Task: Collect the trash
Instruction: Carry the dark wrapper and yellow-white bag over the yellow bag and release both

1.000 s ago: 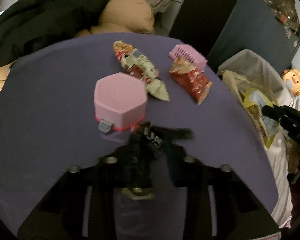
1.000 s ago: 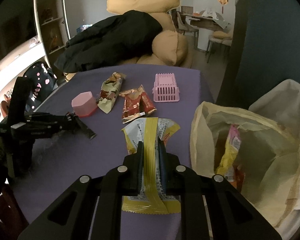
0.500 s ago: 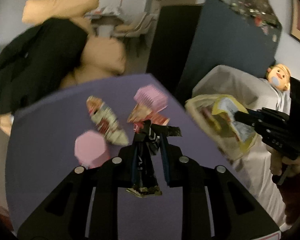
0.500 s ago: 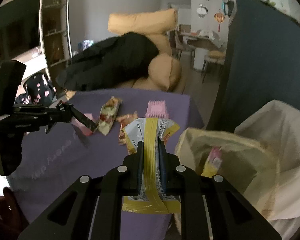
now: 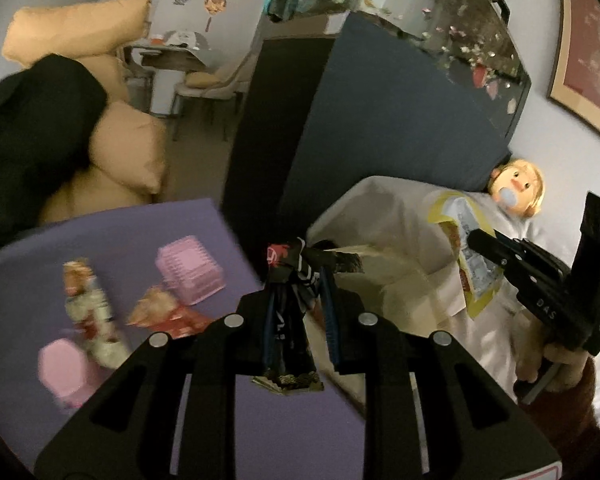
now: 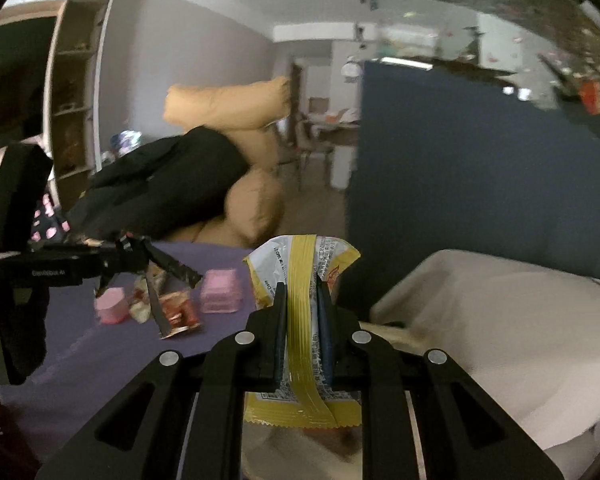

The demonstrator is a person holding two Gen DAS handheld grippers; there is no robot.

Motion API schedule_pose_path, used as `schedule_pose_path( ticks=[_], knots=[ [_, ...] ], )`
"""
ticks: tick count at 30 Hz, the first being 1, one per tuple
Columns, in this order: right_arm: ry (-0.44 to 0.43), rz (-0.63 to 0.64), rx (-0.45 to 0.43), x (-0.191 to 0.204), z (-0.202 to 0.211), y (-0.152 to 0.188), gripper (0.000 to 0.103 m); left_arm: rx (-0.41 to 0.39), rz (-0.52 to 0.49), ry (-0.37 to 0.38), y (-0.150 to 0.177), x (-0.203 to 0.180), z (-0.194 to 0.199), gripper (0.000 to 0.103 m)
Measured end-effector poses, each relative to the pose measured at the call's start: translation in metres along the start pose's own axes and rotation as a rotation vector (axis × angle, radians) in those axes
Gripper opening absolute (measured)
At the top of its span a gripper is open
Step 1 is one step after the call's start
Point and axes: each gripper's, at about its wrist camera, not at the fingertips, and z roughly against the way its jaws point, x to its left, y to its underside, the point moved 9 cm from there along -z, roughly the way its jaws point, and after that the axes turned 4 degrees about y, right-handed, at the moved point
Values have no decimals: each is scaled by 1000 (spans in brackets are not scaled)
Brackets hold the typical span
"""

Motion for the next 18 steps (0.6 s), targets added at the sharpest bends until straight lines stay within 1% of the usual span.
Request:
schedule_pose_path(
  ticks=[2, 4, 8, 10, 14, 18],
  knots=[
    [35, -9, -12, -18, 3, -1, 15, 15, 13, 34, -4, -9, -17, 20],
    [67, -12, -18, -33, 4, -1, 15, 26, 18, 50, -5, -16, -30, 20],
    [96, -35, -12, -54, -3, 4, 15, 77, 25, 86, -5, -35, -63, 20],
    [102, -47, -9, -59, -6, 8, 15, 104, 22, 101, 0, -43, -75, 20],
    [115, -84, 7, -74, -15, 16, 15, 170, -6, 107, 15, -59, -108, 20],
    [131, -122, 28, -89, -23, 26, 15, 226, 13, 124, 30, -65, -134, 20]
  ],
)
